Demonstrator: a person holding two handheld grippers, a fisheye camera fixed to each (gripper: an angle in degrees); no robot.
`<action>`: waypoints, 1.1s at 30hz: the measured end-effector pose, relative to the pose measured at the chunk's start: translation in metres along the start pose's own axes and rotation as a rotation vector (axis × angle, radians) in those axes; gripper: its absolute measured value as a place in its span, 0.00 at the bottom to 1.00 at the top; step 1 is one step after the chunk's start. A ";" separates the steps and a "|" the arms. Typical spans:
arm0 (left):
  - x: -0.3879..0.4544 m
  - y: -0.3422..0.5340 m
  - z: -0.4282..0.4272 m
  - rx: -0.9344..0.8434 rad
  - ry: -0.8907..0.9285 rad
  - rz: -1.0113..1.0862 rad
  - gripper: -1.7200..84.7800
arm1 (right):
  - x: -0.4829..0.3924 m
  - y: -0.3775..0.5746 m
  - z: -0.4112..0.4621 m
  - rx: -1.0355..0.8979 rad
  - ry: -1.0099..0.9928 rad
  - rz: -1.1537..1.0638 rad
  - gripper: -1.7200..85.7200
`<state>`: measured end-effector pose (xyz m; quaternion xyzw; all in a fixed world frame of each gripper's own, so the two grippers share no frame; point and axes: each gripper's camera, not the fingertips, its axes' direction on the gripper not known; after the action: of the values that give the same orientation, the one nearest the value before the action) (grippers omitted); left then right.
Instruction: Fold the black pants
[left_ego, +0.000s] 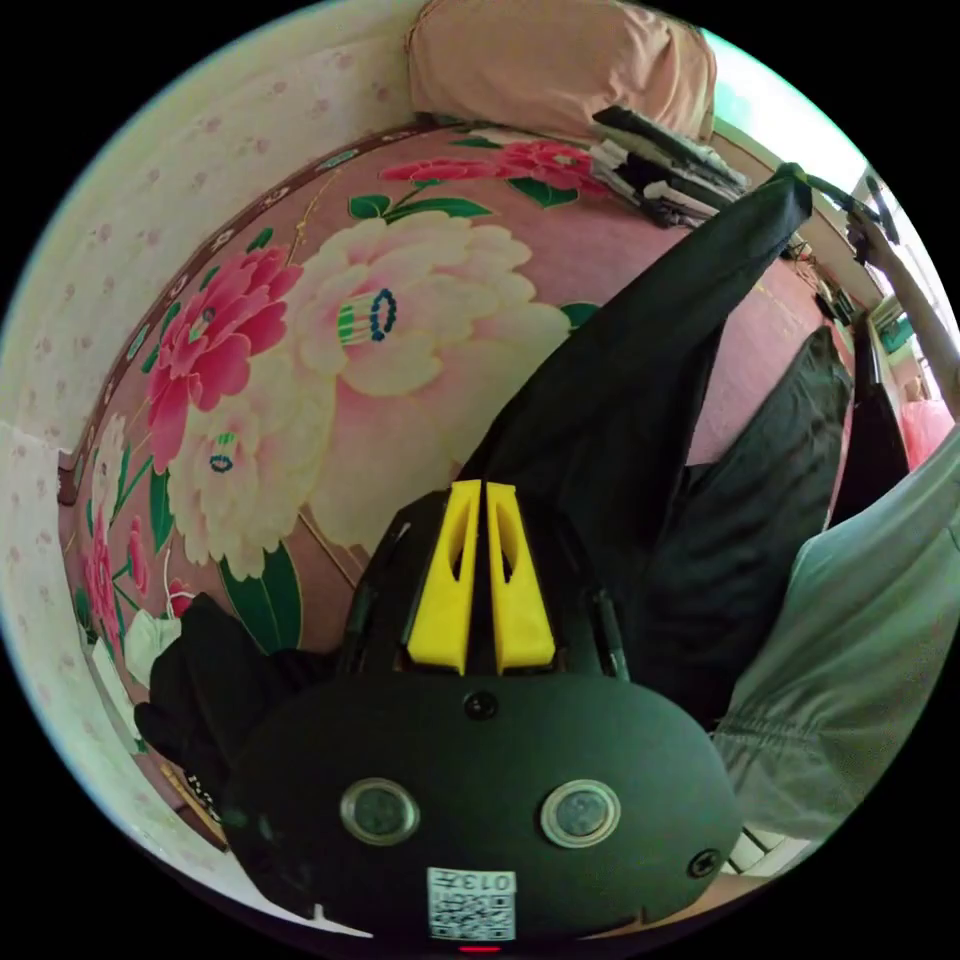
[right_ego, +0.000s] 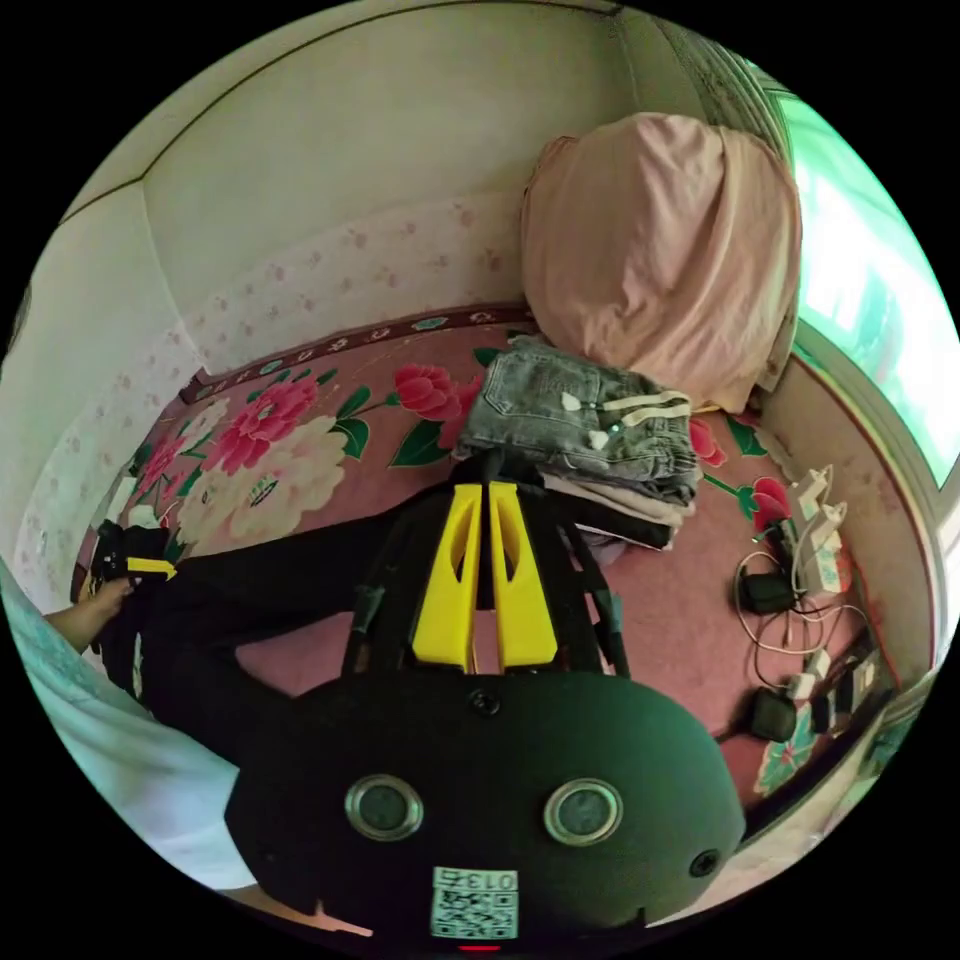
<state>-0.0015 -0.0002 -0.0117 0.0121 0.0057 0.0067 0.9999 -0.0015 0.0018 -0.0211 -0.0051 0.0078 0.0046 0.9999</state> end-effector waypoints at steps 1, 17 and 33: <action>-0.001 0.000 -0.006 0.010 0.010 0.006 0.02 | 0.000 0.001 -0.010 -0.010 0.002 0.007 0.03; -0.067 -0.121 0.024 -0.151 0.277 -0.252 0.04 | 0.096 0.050 0.083 0.094 -0.331 0.680 0.11; 0.091 -0.265 0.019 -0.132 0.100 0.378 0.10 | -0.008 0.064 0.235 -0.511 0.200 -0.021 0.09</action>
<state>0.0933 -0.2641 0.0002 -0.0531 0.0525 0.1952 0.9779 -0.0067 0.0677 0.2130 -0.2579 0.1049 -0.0046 0.9605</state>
